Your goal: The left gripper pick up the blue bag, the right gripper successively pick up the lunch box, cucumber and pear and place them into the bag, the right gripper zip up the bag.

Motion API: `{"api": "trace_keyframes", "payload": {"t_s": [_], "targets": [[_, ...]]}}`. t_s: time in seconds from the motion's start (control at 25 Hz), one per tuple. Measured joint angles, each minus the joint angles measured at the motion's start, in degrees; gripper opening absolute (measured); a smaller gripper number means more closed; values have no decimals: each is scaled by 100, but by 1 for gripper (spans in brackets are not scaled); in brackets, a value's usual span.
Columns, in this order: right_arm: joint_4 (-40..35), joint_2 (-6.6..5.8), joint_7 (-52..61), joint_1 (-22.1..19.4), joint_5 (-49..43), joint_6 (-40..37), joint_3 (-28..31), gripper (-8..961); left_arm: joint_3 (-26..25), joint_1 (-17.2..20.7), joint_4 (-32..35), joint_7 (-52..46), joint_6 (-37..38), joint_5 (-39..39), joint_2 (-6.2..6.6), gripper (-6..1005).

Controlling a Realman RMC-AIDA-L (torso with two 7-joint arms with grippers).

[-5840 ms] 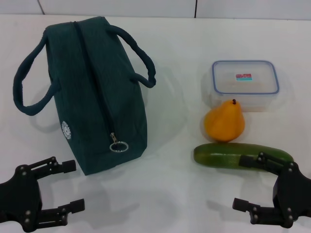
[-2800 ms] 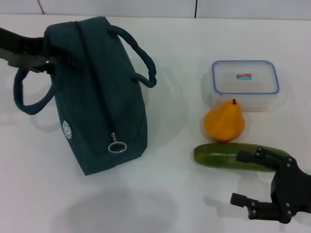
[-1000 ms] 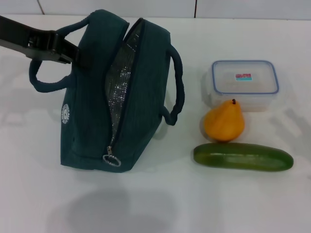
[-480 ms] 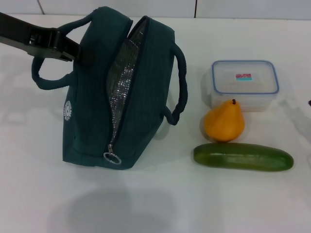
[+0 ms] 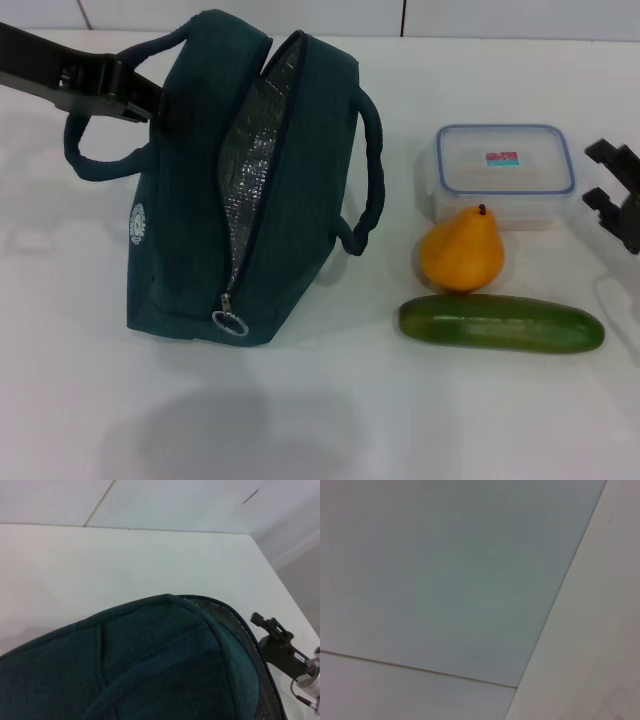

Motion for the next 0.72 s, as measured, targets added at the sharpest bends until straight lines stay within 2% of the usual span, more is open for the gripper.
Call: {"api": "trace_keyframes", "payload": {"t_s": [0.36,0.72], "targets": [[3,-4,15,352,1,313,18,781,0,-8,67,0,-2,-2,9,40],[-9,-4,22,473,5,406,27,776,0,-32,146,-17,11,-3,7,40]]}}
